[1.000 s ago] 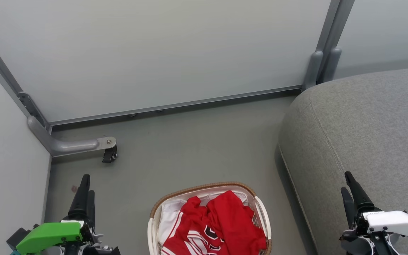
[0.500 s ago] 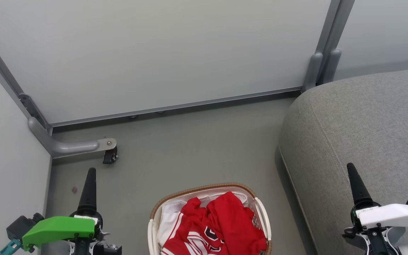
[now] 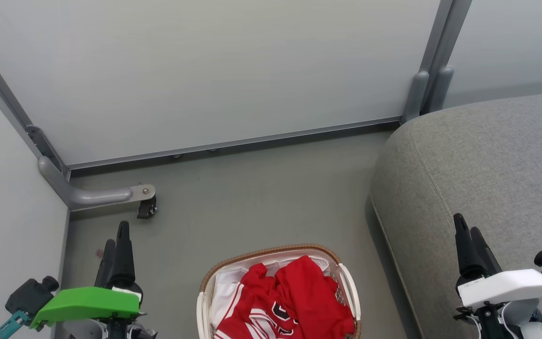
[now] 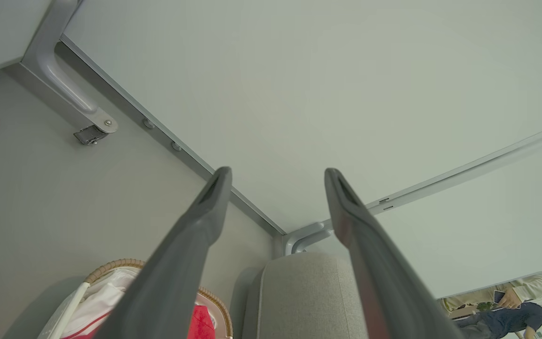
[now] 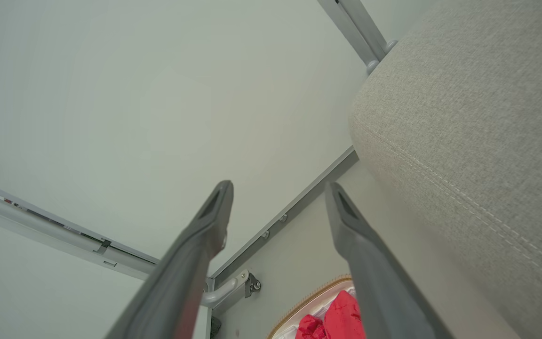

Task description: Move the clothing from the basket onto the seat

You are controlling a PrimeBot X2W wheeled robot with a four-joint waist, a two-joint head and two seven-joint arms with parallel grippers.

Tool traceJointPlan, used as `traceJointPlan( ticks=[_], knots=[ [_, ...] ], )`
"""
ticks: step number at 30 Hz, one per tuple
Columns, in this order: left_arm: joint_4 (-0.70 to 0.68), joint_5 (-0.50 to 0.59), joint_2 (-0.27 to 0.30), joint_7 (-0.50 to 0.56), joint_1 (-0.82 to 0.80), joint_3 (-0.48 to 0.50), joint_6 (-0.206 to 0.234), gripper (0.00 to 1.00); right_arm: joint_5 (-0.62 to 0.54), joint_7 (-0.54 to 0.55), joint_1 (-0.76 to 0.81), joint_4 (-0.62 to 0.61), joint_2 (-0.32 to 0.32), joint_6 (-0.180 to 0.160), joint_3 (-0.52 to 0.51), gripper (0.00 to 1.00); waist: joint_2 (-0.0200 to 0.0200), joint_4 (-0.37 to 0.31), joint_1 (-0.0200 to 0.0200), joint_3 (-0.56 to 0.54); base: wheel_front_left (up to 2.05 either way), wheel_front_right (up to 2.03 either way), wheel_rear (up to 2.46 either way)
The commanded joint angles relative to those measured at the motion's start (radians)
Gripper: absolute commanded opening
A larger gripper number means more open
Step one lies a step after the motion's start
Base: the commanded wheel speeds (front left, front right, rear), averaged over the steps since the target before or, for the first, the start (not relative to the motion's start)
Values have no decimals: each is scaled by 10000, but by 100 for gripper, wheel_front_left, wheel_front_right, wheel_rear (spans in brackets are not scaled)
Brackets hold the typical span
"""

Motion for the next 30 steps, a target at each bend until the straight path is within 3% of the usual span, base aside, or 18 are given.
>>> traceJointPlan(
  ticks=[1, 12, 30],
  knots=[
    [-156, 417, 72, -114, 36, -28, 29, 100, -494, -108, 13, -178, -80, 4, 8, 100, 0, 0, 0, -3, 0, 0, 0],
    [-12, 2409, 84, -456, 285, -74, 131, 100, -2486, -461, 132, -25, -95, 4, 165, 100, 0, -1, 0, -28, 0, 0, 0],
    [409, 4350, 101, -946, 582, -184, 161, 100, -4672, -952, 281, 214, -117, 4, 443, 100, 0, -9, 0, -46, 0, 0, 0]
  ],
)
